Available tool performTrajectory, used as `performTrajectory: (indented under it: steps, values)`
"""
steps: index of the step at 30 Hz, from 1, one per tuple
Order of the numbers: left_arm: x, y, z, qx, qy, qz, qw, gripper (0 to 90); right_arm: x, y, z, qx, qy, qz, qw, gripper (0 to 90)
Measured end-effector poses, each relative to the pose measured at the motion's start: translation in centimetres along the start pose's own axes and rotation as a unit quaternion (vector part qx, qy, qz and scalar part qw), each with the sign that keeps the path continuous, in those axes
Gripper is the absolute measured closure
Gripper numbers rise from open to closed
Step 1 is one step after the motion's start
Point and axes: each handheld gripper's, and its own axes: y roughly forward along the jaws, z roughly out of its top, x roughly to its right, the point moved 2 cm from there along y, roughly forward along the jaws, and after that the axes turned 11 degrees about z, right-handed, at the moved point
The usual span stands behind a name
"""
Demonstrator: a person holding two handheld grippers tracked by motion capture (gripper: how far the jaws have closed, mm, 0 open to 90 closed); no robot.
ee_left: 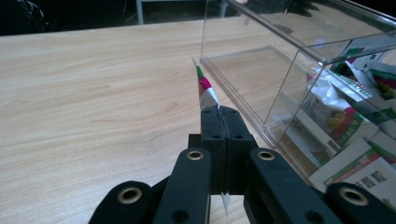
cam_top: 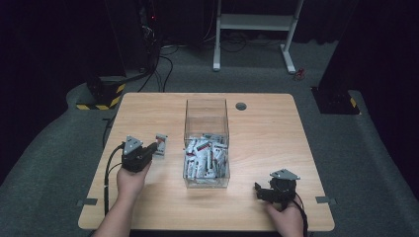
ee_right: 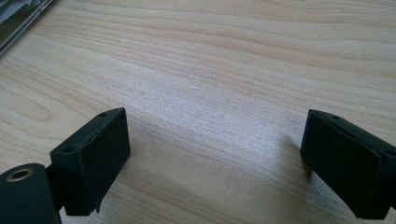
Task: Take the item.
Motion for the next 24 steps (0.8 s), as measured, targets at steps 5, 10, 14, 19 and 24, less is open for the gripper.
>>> performTrajectory:
  steps: [5, 10, 14, 19, 24]
  values:
    - [0.1, 0.5, -0.6, -0.011, 0.001, 0.001, 0.9999, 89.3, 0.0, 0.0, 0.0, 0.000, 0.000, 0.000, 1.0000, 8.0]
    - [0.0, 1.0, -1.1, -0.020, -0.007, 0.000, 0.9998, 89.2, 0.0, 0.0, 0.0, 0.000, 0.000, 0.000, 1.0000, 8.0]
    - [-0.2, 1.3, -1.5, -0.026, -0.010, 0.002, 0.9996, 89.2, 0.0, 0.0, 0.0, 0.000, 0.000, 0.000, 1.0000, 8.0]
    - [-0.4, 1.5, -1.8, -0.029, -0.015, 0.005, 0.9994, 89.2, 0.0, 0.0, 0.0, 0.000, 0.001, 0.000, 1.0000, 8.0]
    - [-0.4, 1.8, -2.0, -0.037, -0.010, 0.009, 0.9992, 89.0, 0.0, 0.0, 0.0, 0.000, 0.000, 0.000, 1.0000, 8.1]
